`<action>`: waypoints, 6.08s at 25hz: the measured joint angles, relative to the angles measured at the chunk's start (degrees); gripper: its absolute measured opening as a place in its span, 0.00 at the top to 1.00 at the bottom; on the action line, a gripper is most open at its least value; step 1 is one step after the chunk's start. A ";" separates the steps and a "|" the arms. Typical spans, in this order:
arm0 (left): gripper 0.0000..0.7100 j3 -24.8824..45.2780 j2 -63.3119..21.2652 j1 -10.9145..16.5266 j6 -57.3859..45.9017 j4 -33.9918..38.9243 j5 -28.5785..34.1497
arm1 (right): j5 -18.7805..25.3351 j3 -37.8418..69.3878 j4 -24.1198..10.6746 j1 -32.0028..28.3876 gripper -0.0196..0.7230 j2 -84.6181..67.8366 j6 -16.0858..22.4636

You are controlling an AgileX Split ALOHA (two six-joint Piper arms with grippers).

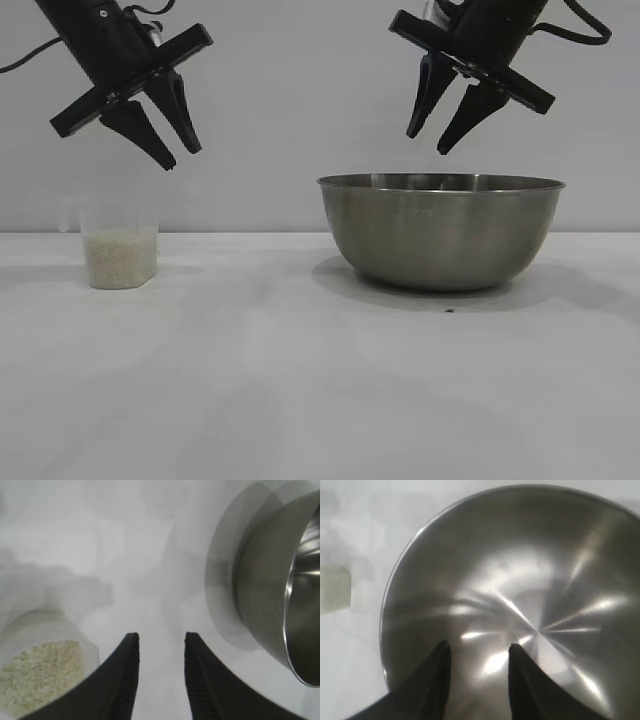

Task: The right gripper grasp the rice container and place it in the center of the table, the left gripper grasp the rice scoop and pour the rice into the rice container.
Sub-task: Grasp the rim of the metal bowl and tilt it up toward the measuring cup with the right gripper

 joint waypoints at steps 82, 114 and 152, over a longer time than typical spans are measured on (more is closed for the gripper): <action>0.70 28.96 -33.88 0.00 -8.42 37.49 2.97 | 0.24 11.48 -26.62 0.00 0.51 -8.13 4.69; 0.70 30.34 -34.14 0.00 -8.56 37.58 0.54 | -9.32 11.48 -19.37 -3.18 0.78 0.03 6.85; 0.70 30.34 -34.14 0.00 -8.44 37.47 -0.02 | -0.94 11.79 -11.72 -3.31 0.97 -4.71 -0.63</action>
